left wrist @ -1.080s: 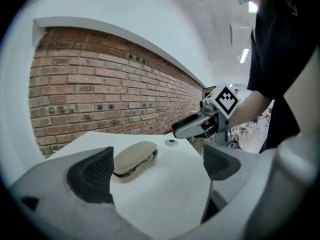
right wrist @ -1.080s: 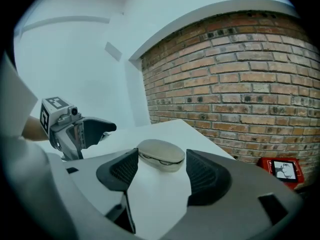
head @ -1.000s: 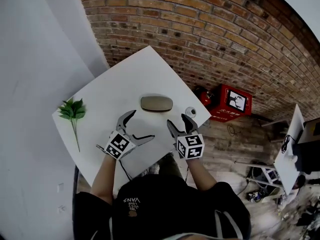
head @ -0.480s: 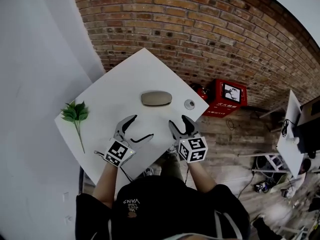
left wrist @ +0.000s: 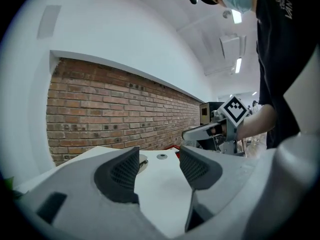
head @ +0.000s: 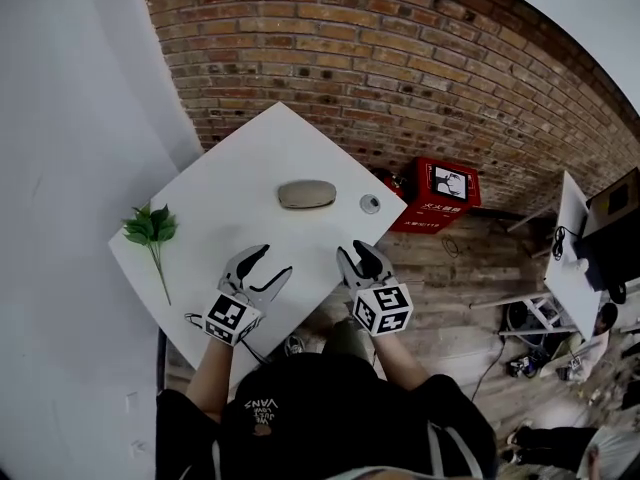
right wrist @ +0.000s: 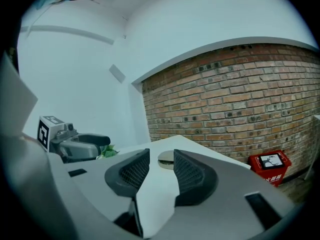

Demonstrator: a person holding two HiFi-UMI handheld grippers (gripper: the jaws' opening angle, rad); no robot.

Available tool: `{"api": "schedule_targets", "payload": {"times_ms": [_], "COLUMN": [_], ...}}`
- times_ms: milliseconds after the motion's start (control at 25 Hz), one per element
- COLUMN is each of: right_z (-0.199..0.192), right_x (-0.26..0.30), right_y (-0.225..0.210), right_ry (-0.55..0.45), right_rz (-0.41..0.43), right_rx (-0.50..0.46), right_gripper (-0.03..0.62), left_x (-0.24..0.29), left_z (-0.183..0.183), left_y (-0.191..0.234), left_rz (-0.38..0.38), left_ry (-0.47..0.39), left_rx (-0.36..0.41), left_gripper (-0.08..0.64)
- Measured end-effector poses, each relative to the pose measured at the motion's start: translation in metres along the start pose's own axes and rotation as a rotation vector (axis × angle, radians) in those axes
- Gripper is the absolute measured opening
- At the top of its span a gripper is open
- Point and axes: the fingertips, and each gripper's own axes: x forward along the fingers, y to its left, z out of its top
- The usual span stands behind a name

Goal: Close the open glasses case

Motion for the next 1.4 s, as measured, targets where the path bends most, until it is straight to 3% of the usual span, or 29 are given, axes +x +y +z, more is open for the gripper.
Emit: {"api": "schedule_targets", "payload": {"times_ms": [240,640,1120,1400], "right_z": [0.001,0.010,-0.003,-0.015], "right_x": [-0.015,-0.055,-0.107,-0.134], "right_y": [0.007,-0.004,-0.012,-0.013], "right_ry": [-0.011,-0.023,-0.007,0.007], "right_rz": [0.034,0.101,0.182,0.214], "right_rx": [-0.012,-0.031,-0.048,-0.063], "right_gripper": [0.082,0.003,0.000,0.000], "left_x": [-0.012,-0.016,-0.018,-0.028], "left_z": [0.013,0.020,0.020,0.013], "left_y": [-0.008,-0.041,-0.105,-0.136], "left_rz": [0.067,0.164,0.223,0.273], "left_ry": [-0.033,-0.051,-0.036,-0.027], "left_rx": [0.028,-0.017,0.004,-0.030], "left_gripper": [0.182,0.034,0.011,0.011]}}
